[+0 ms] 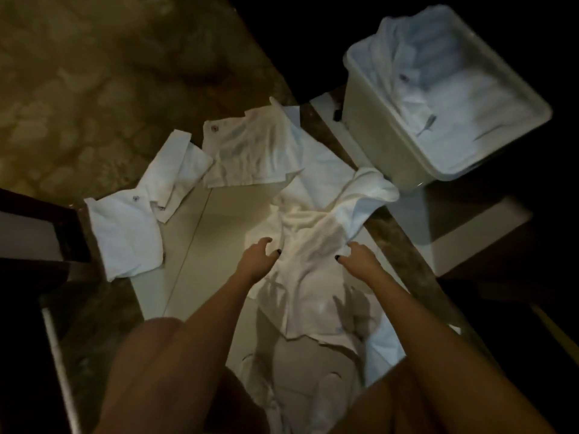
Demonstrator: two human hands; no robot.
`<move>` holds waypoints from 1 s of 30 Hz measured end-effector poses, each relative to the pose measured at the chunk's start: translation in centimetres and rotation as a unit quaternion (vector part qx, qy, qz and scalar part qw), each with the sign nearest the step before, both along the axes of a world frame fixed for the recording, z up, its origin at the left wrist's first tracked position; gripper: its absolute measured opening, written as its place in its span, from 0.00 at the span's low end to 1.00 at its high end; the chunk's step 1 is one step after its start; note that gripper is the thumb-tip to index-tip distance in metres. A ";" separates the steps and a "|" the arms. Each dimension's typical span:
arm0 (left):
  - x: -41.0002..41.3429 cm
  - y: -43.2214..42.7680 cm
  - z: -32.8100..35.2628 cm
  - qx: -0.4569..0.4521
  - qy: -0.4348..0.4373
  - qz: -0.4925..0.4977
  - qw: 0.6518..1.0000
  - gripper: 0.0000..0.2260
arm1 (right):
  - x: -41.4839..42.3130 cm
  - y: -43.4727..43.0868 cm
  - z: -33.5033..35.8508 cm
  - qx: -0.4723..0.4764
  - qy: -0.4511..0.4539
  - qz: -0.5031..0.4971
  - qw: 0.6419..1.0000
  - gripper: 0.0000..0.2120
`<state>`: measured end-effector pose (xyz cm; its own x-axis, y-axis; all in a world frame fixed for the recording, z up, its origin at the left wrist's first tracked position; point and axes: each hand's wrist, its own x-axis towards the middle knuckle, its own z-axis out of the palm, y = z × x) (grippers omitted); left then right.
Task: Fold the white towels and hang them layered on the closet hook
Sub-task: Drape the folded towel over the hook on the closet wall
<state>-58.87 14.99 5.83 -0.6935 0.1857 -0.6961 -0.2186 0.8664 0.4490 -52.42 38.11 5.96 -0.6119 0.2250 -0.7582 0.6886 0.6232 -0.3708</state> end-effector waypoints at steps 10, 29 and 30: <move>0.3 -0.7 -18.0 -0.047 -0.054 0.009 0.997 0.28 | 0.8 -0.2 -17.5 0.050 -0.032 -0.083 0.995 0.33; 0.3 -2.7 -1.8 0.180 0.047 0.291 0.939 0.08 | 2.9 -2.7 -4.0 -0.057 0.091 -0.236 0.966 0.21; 0.1 -2.4 0.2 0.196 0.042 0.299 0.933 0.08 | 2.8 -2.5 -2.1 -0.068 0.093 -0.275 0.954 0.21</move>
